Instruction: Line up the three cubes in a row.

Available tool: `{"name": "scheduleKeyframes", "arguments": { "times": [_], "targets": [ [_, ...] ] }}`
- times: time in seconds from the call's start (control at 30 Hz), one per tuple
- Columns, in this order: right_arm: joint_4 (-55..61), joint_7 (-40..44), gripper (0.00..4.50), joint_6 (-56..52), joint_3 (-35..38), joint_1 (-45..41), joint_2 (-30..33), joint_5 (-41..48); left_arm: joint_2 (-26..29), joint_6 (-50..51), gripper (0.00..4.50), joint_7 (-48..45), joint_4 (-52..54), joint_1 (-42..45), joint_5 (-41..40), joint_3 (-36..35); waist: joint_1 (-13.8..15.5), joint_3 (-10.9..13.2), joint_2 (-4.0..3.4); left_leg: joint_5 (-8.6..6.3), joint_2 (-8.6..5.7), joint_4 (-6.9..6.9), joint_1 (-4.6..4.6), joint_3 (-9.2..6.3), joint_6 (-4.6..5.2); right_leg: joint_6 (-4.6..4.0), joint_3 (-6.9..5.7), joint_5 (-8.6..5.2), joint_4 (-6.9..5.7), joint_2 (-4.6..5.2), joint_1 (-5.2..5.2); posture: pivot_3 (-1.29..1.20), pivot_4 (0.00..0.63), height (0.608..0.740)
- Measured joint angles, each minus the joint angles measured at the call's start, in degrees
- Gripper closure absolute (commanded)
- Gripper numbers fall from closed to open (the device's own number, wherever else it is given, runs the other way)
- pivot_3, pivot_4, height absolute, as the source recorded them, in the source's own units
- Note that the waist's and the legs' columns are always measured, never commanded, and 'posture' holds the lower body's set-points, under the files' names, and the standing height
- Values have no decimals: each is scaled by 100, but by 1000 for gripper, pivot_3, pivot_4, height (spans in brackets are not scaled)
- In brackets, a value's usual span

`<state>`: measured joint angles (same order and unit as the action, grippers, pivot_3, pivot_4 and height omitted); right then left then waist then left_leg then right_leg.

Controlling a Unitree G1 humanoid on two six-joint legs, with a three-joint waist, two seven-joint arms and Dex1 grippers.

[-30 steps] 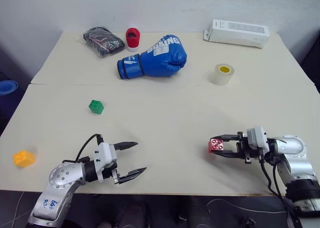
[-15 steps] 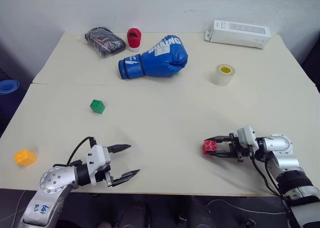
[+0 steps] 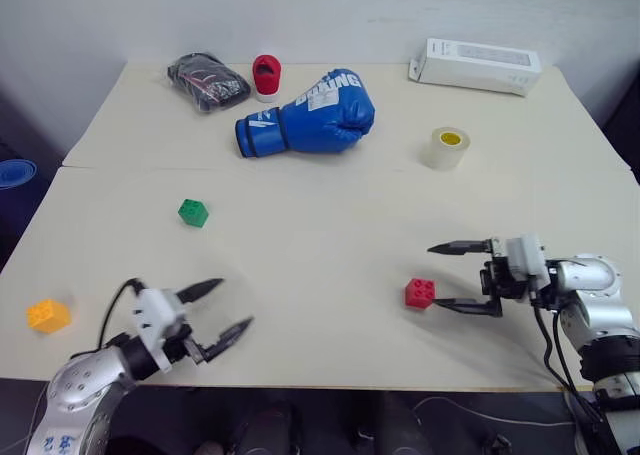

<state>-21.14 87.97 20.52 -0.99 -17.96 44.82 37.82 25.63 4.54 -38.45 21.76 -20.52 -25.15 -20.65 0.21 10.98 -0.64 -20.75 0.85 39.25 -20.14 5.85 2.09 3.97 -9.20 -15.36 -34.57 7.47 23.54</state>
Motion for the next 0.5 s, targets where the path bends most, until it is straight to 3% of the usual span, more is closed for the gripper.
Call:
{"name": "scheduleKeyframes", "arguments": {
  "times": [0.13, 0.3, 0.5],
  "targets": [
    [756, -564, 26, -36, 641, 792, -559, 216, -626, -140, 0, 708, -43, -318, -155, -712, 70, 0, 1, -8, -3, 0, 0, 5, 8, 8, 7, 5, 5, 3, -2, 0, 150, 740],
    [1516, -1278, 26, -1005, 1016, 1308, -621, 461, -1012, -158, 0, 1015, -312, -466, -350, -996, 140, 0, 5, -16, -4, 0, -1, 6, 14, 8, 12, 6, 7, 6, 2, 0, 150, 740],
    [2166, -1843, 26, -1033, 1243, 1407, -1088, 277, -709, 550, 0, 1518, -565, 1168, -468, -698, 236, -1, 4, -8, -4, 0, -3, 4, 8, 4, 8, 8, -3, 4, 4, 0, 150, 740]
  ]
}}
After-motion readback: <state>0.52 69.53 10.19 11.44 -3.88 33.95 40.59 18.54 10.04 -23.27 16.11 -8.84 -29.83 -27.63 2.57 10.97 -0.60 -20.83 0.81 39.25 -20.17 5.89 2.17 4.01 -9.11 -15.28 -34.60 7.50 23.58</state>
